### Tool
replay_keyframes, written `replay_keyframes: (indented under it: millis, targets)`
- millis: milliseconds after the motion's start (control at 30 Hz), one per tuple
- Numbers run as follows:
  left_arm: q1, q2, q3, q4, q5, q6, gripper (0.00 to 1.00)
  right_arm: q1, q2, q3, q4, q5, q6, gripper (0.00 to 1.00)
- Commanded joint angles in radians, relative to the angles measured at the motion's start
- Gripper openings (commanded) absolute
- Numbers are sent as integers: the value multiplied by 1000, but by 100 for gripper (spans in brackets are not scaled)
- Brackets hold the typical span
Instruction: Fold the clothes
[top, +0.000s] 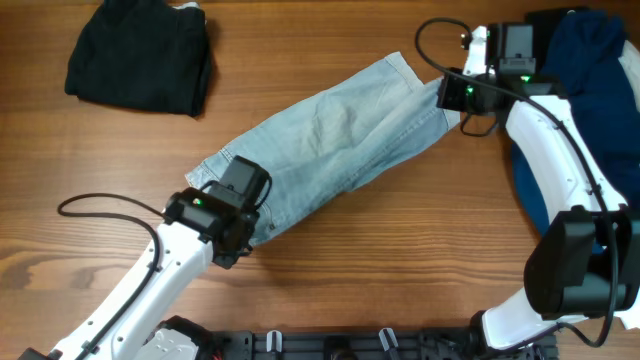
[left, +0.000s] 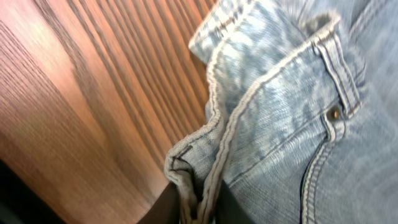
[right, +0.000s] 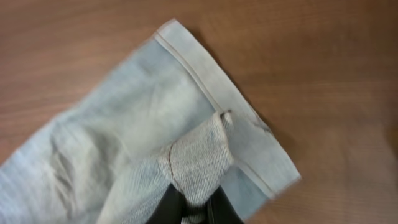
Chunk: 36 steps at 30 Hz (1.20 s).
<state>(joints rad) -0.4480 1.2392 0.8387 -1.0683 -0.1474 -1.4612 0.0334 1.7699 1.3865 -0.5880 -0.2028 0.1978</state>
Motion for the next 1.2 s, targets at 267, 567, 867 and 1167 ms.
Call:
replay_keyframes:
  millis: [267, 567, 867, 1167]
  targets:
    - [108, 83, -8, 548, -251, 411, 100, 143, 136, 11, 455, -46, 2, 84]
    - [226, 68, 116, 354, -41, 629, 100, 123, -21, 11, 199, -34, 39, 100]
    - [226, 109, 108, 192, 35, 616, 100, 124, 172, 10, 309, 1, -64, 91]
    - [226, 115, 108, 215, 35, 616, 100, 139, 346, 10, 348, 19, -144, 58]
